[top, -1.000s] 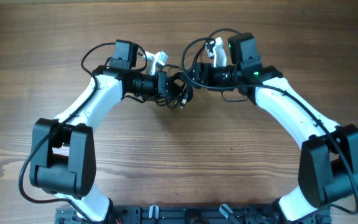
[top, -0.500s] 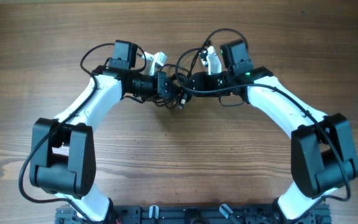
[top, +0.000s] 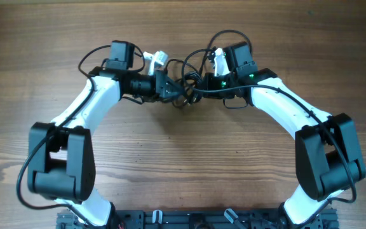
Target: Untangle cables
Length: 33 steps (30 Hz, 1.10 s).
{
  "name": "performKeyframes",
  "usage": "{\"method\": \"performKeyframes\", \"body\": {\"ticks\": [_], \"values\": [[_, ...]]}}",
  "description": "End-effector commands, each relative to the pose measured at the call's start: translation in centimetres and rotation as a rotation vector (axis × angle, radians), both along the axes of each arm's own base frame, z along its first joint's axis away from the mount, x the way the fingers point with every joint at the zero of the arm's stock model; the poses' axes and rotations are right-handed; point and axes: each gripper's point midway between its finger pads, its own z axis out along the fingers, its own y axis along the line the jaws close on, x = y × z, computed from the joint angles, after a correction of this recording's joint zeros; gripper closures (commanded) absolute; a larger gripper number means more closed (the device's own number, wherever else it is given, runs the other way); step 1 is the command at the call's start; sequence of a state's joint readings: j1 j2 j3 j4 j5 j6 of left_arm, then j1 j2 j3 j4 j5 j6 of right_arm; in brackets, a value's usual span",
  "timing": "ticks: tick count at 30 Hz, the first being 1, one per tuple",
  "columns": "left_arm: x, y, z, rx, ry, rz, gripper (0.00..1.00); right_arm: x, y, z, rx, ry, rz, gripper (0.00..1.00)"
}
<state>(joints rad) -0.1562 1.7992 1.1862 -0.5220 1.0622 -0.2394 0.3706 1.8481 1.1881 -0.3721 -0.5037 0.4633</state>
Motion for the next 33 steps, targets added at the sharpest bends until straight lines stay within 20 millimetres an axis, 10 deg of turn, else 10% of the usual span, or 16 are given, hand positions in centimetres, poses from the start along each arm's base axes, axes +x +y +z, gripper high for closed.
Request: {"method": "performKeyframes", "body": {"ticks": [1, 7, 22, 29, 33], "values": [[0.7, 3.0, 6.1, -0.082, -0.134, 0.064, 0.96, 0.8, -1.8, -1.8, -0.105, 0.038, -0.114, 0.94], [2.7, 10.9, 8.9, 0.005, -0.237, 0.301, 0.96, 0.7, -3.0, -2.4, -0.142, 0.073, -0.17, 0.96], [-1.1, 32.5, -0.8, 0.895, 0.218, 1.096, 0.96, 1.3, -7.9, -3.1, -0.165, 0.147, -0.278, 0.96], [-1.3, 33.2, -0.9, 0.885, 0.228, 1.107, 0.96, 1.3, -8.4, -3.2, -0.169, 0.156, -0.286, 0.96], [0.4, 28.0, -0.3, 0.739, 0.086, 0.821, 0.94, 1.2, -8.4, -3.2, -0.171, 0.155, -0.283, 0.96]]}}
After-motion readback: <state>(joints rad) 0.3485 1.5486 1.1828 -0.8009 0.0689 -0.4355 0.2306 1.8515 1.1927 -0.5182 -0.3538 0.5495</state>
